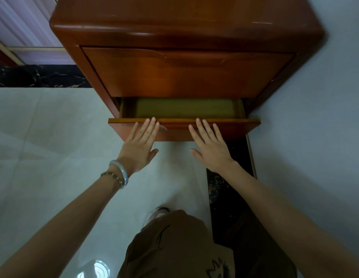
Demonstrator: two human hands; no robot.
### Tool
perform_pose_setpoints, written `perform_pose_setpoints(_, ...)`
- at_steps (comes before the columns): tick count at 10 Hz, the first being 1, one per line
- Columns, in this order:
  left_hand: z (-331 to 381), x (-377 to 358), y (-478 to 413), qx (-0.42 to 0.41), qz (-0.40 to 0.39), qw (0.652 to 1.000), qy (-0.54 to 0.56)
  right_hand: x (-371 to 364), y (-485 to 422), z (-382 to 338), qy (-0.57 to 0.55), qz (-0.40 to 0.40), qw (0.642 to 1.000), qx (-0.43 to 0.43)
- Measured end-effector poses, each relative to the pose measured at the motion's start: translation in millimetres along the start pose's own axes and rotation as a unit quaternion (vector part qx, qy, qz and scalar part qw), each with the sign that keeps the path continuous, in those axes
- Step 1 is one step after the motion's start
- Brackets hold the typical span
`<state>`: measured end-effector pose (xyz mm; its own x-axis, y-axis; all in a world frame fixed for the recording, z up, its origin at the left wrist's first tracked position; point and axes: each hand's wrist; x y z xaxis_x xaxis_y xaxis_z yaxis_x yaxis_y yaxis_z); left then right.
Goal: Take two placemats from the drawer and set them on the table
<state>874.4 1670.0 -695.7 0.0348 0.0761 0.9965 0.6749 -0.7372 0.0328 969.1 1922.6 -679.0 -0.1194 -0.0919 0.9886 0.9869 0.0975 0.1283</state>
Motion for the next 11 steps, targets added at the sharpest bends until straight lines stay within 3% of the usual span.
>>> perform_pose_setpoints(5,-5.8,-8.4,-65.8,0.072,0.05,0.996,-0.013,-3.7,-69.7,9.0,0.096,0.033,0.993,-0.069)
perform_pose_setpoints(8,-1.5,-16.5,-76.3,0.11,0.024,0.991,-0.069,-12.3,-83.2,7.1,0.115,0.016,0.988,-0.098)
perform_pose_setpoints(9,-1.8,-2.2,-71.5,0.101,-0.002,0.993,-0.062,4.8,-80.1,4.2,0.093,-0.027,0.991,-0.093)
perform_pose_setpoints(11,-9.2,111.3,-39.0,0.072,-0.083,0.993,0.04,121.2,-46.1,4.7,-0.107,-0.194,0.973,-0.059)
Point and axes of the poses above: each hand's wrist, its own y-axis away from the middle knuckle, its own x-axis out of the back of the hand, z = x × y, and after that the axes turned 3 degrees about -z, right-handed
